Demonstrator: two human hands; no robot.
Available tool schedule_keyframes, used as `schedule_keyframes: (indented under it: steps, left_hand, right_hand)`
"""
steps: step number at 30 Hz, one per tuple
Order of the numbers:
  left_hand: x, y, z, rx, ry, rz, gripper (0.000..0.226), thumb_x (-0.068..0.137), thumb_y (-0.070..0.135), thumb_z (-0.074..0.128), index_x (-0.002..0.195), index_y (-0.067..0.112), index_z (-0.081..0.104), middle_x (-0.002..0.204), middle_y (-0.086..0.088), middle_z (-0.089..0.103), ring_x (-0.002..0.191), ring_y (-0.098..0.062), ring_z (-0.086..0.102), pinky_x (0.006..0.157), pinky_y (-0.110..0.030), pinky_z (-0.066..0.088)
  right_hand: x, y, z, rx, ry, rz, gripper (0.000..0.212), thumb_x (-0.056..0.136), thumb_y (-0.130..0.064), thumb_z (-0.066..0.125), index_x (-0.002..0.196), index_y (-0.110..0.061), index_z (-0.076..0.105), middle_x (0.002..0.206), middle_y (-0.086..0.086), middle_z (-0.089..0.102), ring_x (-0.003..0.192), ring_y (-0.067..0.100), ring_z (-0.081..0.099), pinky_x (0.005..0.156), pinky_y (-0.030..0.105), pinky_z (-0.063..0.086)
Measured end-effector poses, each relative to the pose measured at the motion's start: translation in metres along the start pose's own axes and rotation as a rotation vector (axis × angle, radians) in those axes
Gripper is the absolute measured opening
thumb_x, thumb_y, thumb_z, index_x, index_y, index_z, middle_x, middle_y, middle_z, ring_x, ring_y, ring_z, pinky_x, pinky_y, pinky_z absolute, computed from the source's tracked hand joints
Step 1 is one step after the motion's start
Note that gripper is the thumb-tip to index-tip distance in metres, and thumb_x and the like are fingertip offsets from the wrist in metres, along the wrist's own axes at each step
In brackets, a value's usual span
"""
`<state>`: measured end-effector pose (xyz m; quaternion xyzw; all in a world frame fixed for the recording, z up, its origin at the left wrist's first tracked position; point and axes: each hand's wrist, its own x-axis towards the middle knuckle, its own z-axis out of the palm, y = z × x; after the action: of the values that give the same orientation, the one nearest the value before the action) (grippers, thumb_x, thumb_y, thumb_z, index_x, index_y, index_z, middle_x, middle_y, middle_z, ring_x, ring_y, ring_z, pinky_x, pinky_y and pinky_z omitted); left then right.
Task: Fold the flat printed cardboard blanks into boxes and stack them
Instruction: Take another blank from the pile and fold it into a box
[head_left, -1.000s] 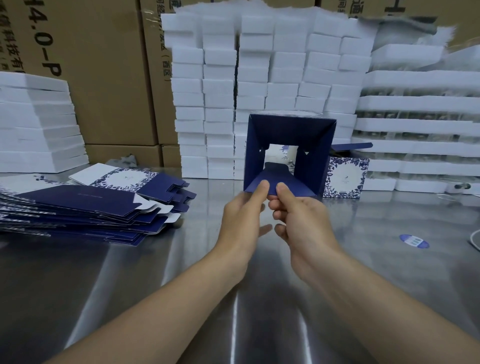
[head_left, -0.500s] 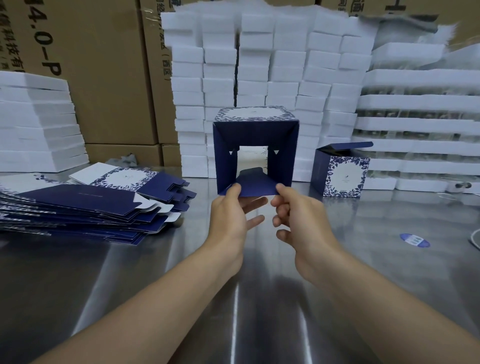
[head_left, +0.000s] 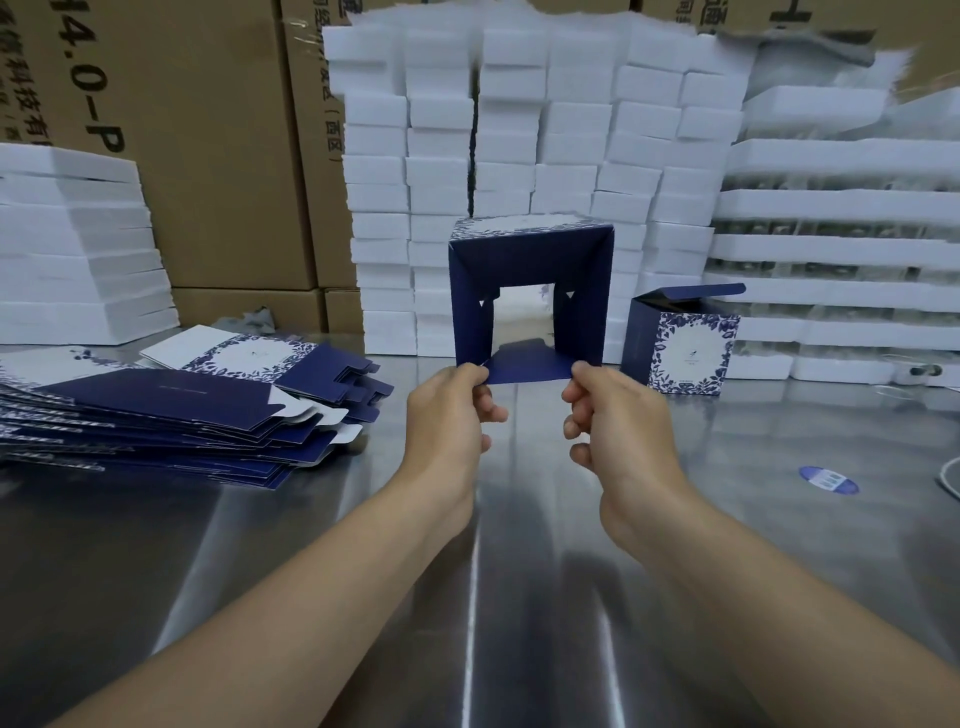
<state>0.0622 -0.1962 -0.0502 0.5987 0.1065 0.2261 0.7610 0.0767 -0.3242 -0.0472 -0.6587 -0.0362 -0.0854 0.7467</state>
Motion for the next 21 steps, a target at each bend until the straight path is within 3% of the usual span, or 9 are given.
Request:
schedule_keyframes:
  steps: [5, 7, 11, 16, 21]
  left_hand:
    - [0.001, 0.002, -0.004, -0.043, -0.005, -0.04, 0.023, 0.101, 0.023, 0.057, 0.079, 0.018, 0.057, 0.068, 0.003, 0.056, 0.058, -0.004, 0.062, 0.064, -0.03, 0.039]
    - [-0.003, 0.001, -0.003, -0.02, -0.031, -0.015, 0.023, 0.102, 0.023, 0.057, 0.079, 0.019, 0.058, 0.068, 0.005, 0.056, 0.06, -0.005, 0.062, 0.066, -0.032, 0.039]
    - [-0.009, 0.003, 0.0, 0.029, -0.075, -0.003, 0.028, 0.1, 0.03, 0.06, 0.074, 0.021, 0.053, 0.066, 0.005, 0.053, 0.061, -0.009, 0.059, 0.069, -0.034, 0.039]
    - [-0.015, 0.0, 0.006, 0.117, -0.21, 0.021, 0.034, 0.104, 0.031, 0.06, 0.074, 0.017, 0.053, 0.064, 0.004, 0.056, 0.062, -0.007, 0.06, 0.071, -0.034, 0.044]
    - [-0.017, 0.002, 0.006, 0.101, -0.268, 0.015, 0.051, 0.103, 0.031, 0.059, 0.052, 0.026, 0.059, 0.062, 0.0, 0.056, 0.063, -0.012, 0.056, 0.07, -0.035, 0.043]
  right_hand:
    - [-0.003, 0.0, 0.001, 0.005, -0.152, 0.095, 0.033, 0.101, -0.036, 0.061, 0.074, -0.017, 0.063, 0.058, -0.005, 0.05, 0.05, 0.011, 0.051, 0.055, 0.028, 0.036]
    - [-0.005, 0.0, 0.002, 0.001, -0.201, 0.117, 0.033, 0.101, -0.031, 0.06, 0.073, -0.015, 0.066, 0.059, -0.003, 0.052, 0.05, 0.011, 0.05, 0.052, 0.026, 0.036]
    - [-0.003, -0.001, 0.002, 0.064, -0.159, 0.094, 0.035, 0.102, -0.024, 0.059, 0.069, -0.014, 0.063, 0.055, -0.005, 0.048, 0.047, 0.009, 0.044, 0.048, 0.021, 0.035]
    - [-0.003, -0.001, 0.001, 0.05, -0.159, 0.067, 0.031, 0.097, -0.025, 0.058, 0.068, -0.015, 0.061, 0.056, -0.003, 0.048, 0.048, 0.01, 0.045, 0.052, 0.025, 0.038]
    - [-0.004, -0.003, 0.0, 0.003, -0.324, 0.047, 0.035, 0.095, -0.029, 0.062, 0.062, -0.019, 0.065, 0.062, 0.0, 0.058, 0.055, 0.011, 0.05, 0.053, 0.024, 0.04]
